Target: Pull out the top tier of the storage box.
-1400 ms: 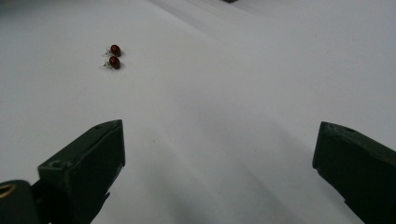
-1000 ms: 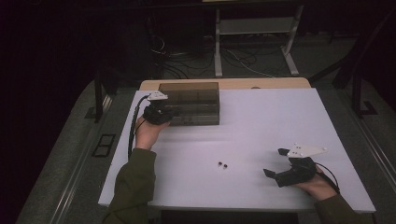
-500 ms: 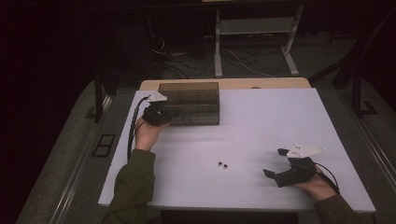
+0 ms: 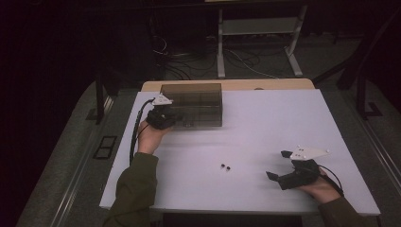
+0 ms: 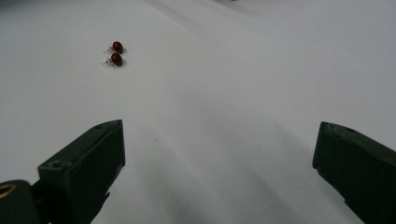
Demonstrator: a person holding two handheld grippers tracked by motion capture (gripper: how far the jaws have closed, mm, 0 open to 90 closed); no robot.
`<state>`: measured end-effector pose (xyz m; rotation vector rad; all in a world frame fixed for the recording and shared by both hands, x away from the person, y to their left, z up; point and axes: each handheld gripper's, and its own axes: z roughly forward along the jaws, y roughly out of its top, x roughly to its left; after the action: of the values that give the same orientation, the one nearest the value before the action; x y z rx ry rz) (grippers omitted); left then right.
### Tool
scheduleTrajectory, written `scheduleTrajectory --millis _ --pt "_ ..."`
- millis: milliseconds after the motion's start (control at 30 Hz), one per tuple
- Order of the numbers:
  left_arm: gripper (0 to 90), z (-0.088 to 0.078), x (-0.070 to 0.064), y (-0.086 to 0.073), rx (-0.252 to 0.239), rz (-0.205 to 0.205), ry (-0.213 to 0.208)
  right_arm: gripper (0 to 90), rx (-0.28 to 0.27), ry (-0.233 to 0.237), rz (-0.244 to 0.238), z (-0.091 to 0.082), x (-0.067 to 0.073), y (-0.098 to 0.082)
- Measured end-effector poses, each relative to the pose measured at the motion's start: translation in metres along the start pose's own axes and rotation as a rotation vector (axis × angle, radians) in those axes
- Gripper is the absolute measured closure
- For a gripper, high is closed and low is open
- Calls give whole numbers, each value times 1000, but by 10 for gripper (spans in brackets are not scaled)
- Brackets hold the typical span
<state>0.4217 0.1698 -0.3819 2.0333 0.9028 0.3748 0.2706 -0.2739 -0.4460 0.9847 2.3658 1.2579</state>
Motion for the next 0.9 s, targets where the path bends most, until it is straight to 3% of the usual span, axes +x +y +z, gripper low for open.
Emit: scheduleTrajectory --millis 233,900 --pt "887 -2 -1 0 21 22 0 19 1 0 0 0 0 0" --pt "888 -4 -6 -3 19 23 -1 19 5 0 -1 0 1 0"
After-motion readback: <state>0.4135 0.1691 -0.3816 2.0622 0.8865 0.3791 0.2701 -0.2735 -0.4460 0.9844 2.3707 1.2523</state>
